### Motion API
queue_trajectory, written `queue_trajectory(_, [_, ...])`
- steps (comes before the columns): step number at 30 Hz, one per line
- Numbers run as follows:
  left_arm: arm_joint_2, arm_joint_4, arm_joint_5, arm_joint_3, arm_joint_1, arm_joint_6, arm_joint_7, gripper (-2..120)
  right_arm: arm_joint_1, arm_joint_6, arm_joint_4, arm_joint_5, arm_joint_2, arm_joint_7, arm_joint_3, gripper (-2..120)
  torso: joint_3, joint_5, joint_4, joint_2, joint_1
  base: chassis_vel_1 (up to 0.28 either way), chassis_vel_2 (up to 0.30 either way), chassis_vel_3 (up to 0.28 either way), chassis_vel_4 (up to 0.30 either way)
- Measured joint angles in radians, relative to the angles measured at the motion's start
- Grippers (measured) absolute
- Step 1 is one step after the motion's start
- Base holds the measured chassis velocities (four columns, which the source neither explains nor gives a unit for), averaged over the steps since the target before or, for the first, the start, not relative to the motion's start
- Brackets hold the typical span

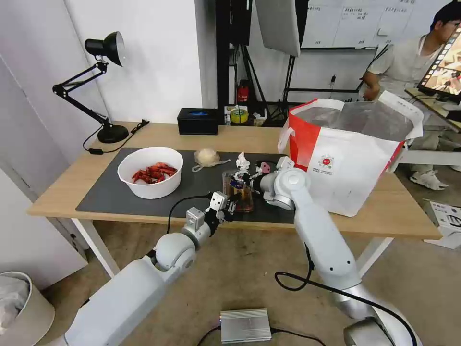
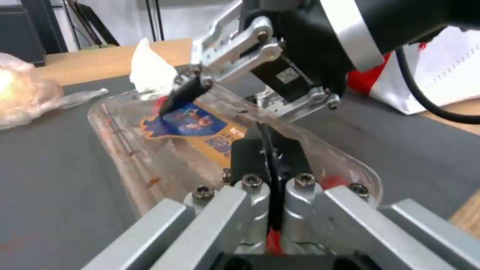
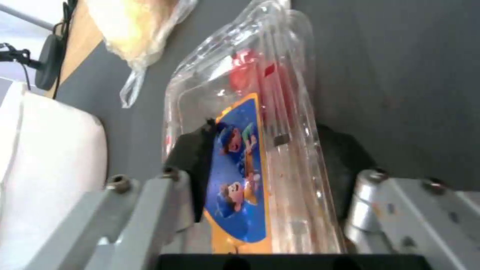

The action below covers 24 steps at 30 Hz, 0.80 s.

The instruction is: Pick up the trash from the table and place it into the takeout bag.

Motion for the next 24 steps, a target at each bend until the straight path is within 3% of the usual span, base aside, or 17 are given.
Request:
queue_trajectory(13, [0.004,-0.015,-0.002,-0.008,0.01,-0.002,0.0,0,-0.008,0.0,0.011,0.003,-0.01,-0.004,0.0,1,0.0,0.0002,0.0005,0.0,0.0,0.0,0.0,0.0,0.0])
queue_trajectory(24, [0.045,-0.081,-0.008,-0.063,0.062,-0.007,-0.006,0,-0.021,0.0,0.023,0.003,-0.015,-0.009,0.007,0,0.0,0.0,0.0,0.0,0.0,0.0,0.0,0.0,0.0])
